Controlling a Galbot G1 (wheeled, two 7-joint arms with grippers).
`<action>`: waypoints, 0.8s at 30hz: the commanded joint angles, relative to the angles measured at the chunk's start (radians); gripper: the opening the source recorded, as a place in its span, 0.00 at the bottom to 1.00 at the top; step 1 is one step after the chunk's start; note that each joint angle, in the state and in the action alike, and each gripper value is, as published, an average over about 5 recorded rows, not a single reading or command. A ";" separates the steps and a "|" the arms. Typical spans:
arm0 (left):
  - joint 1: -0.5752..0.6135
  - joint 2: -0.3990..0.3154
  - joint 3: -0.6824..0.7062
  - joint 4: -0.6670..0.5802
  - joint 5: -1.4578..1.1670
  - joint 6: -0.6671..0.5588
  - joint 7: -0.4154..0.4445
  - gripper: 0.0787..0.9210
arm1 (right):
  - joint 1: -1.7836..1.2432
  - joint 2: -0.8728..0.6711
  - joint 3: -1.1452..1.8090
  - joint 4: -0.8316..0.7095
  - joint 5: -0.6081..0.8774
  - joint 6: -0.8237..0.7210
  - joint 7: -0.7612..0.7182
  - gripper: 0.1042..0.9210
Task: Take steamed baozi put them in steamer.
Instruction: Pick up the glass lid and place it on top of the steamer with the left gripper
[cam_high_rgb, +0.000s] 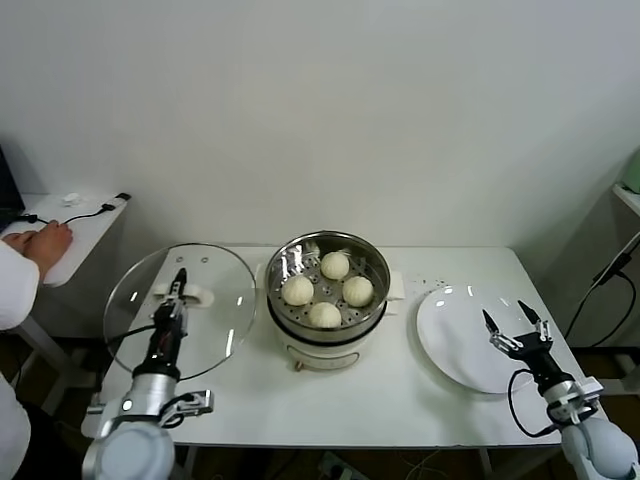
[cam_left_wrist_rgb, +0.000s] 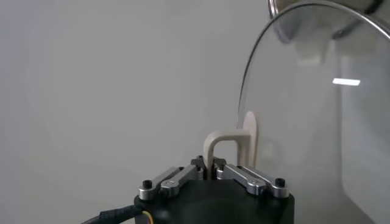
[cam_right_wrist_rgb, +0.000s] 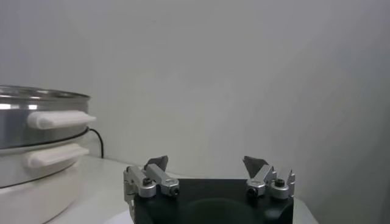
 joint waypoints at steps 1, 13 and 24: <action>-0.295 0.049 0.454 -0.079 0.144 0.359 0.327 0.09 | 0.012 0.003 -0.003 -0.006 -0.030 -0.001 0.008 0.88; -0.570 -0.261 0.624 0.218 0.248 0.416 0.418 0.09 | 0.010 0.006 0.036 -0.040 -0.041 0.009 0.004 0.88; -0.589 -0.433 0.613 0.400 0.266 0.416 0.363 0.09 | 0.017 0.009 0.050 -0.067 -0.045 0.018 -0.003 0.88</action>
